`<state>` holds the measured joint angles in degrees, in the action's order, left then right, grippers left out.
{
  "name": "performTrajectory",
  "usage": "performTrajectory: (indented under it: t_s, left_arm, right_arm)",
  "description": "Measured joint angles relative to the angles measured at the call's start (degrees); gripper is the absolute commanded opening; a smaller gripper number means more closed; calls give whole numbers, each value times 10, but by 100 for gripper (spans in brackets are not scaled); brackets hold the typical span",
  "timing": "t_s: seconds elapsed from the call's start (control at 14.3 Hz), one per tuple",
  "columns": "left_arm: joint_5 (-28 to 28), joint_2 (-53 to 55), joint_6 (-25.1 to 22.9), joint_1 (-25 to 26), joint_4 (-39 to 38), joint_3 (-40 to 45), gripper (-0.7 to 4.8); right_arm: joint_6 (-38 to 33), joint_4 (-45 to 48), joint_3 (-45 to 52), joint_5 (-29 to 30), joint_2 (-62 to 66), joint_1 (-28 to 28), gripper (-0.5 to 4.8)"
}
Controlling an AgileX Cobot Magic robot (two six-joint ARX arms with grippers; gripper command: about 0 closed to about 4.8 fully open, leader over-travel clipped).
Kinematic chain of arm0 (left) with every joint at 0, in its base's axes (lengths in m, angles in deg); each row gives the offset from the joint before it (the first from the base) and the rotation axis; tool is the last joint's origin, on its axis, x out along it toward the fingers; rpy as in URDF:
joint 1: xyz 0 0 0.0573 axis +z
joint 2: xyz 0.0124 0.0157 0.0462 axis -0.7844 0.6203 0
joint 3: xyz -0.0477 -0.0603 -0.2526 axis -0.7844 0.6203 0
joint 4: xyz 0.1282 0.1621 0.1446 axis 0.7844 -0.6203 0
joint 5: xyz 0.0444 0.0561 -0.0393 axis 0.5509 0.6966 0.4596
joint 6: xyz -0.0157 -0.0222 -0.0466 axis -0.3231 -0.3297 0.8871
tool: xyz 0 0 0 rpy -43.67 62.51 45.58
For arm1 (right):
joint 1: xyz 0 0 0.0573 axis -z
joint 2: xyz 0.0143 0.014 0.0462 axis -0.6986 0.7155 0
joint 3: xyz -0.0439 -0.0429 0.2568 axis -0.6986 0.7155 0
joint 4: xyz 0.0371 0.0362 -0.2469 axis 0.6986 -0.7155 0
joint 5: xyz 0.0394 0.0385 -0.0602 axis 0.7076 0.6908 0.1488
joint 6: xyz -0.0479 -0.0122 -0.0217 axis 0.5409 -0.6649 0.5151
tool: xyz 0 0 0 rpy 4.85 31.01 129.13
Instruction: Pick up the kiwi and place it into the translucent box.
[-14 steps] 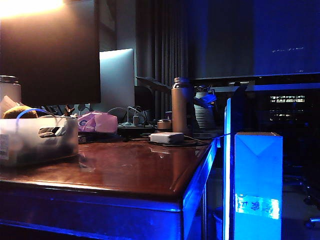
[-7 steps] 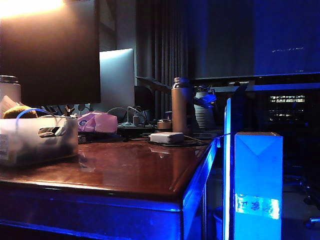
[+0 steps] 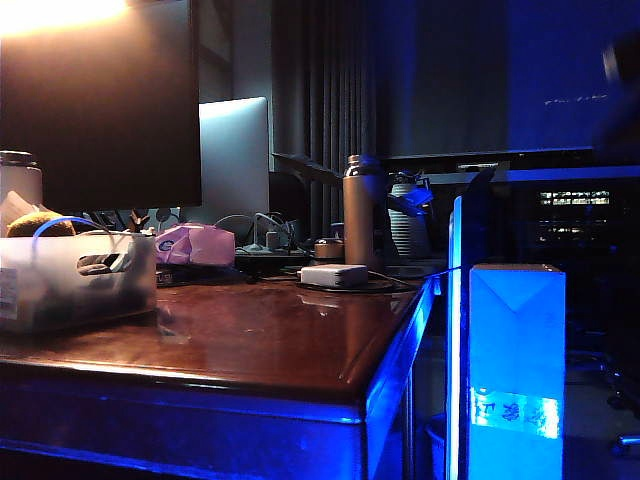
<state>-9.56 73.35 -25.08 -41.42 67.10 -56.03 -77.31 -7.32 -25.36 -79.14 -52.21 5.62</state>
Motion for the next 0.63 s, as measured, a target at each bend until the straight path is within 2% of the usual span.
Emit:
performTrajectory:
  t_s: [0.07,0.28,0.63]
  left_arm:
    - [1,1,-8,0,8,13,-3]
    - [2,0,-79,0,37,21,-3]
    - [5,0,-84,0,37,21,-2]
  right_arm:
    - [-1,1,13,1,0,0,-1]
    - [-4,0,52,43,0,0,-1]
    - [-4,17,71,66,0,0,-1]
